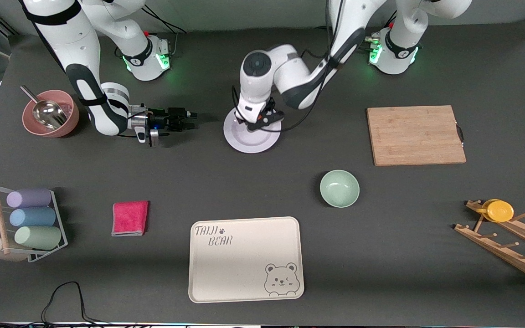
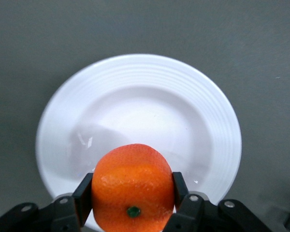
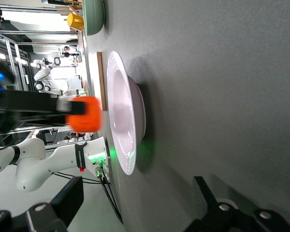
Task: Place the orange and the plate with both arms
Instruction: 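Carry the orange with the left gripper and set it on the plate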
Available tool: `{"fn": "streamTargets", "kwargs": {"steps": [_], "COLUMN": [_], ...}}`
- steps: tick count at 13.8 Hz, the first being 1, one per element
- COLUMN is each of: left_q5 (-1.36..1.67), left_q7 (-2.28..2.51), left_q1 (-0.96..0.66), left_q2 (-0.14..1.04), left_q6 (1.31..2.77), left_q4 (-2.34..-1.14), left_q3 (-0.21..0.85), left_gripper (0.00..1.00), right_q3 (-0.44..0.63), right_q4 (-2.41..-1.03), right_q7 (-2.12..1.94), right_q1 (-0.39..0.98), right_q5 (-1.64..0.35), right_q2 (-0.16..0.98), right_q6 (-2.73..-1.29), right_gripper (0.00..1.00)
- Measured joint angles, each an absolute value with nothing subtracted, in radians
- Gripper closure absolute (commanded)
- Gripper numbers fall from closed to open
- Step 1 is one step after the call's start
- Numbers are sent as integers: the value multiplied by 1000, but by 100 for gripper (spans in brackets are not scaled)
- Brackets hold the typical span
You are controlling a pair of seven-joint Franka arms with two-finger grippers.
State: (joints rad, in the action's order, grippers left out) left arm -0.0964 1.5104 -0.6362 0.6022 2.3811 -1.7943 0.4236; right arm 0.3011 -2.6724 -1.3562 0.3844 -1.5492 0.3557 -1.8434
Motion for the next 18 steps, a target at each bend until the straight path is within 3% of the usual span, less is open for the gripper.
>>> {"fn": "streamTargets", "kwargs": {"steps": [2, 3, 4, 5, 11, 14, 18], "left_q5": [-137, -147, -149, -151, -265, -289, -236], "left_q7": [1554, 1569, 1574, 1575, 1584, 1502, 1108], "left_q1": [-651, -658, -663, -666, -666, -631, -444], "left_q2": [678, 696, 702, 702, 691, 615, 407], "left_q6": [2390, 2390, 2390, 2389, 2312, 2153, 1865], "left_q4": [-1741, -1720, -1707, -1699, -1673, -1650, -1635], "left_q3": [424, 424, 424, 424, 420, 404, 393], "left_gripper": [100, 100, 13, 0, 0, 0, 0], "right_q3": [301, 301, 301, 301, 301, 301, 302], "right_q4": [-2669, -2668, -2668, -2668, -2665, -2657, -2641], "right_q7": [-1357, -1357, -1357, -1357, -1393, -1427, -1432], "right_q1": [384, 384, 384, 384, 384, 374, 371], "right_q5": [-1549, -1549, -1549, -1549, -1549, -1550, -1560], "right_q2": [360, 360, 361, 361, 374, 409, 423], "right_q6": [-1843, -1843, -1843, -1842, -1825, -1799, -1787], "right_gripper": [43, 47, 48, 49, 55, 54, 54]}}
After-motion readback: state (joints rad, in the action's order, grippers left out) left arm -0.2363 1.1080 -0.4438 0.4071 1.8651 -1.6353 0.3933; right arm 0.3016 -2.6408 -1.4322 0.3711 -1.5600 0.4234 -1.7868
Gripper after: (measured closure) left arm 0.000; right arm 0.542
